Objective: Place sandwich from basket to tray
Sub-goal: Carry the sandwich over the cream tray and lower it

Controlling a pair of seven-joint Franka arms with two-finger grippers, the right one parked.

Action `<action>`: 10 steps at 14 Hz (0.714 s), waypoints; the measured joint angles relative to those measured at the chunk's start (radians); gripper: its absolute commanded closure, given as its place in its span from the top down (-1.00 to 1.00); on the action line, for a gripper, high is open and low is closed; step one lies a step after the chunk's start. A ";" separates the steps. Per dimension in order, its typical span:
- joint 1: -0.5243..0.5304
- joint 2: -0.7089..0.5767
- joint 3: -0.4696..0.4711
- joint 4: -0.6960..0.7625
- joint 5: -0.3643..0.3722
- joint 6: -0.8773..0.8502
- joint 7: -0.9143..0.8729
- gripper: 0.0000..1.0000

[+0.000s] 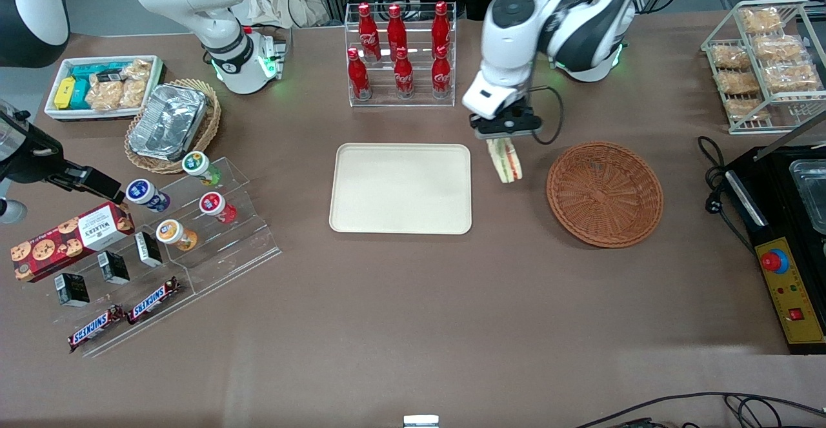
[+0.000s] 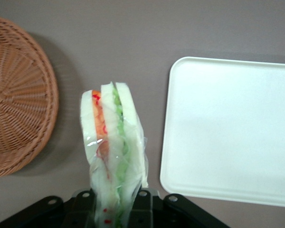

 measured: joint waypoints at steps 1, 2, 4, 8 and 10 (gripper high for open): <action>-0.017 0.051 -0.001 0.024 0.072 0.007 -0.062 -0.48; -0.030 0.108 -0.001 0.052 0.151 0.011 -0.127 -0.49; -0.055 0.219 -0.001 0.105 0.264 0.018 -0.229 -0.49; -0.137 0.365 -0.002 0.215 0.293 0.024 -0.292 -0.49; -0.167 0.401 -0.002 0.243 0.294 0.024 -0.303 -0.48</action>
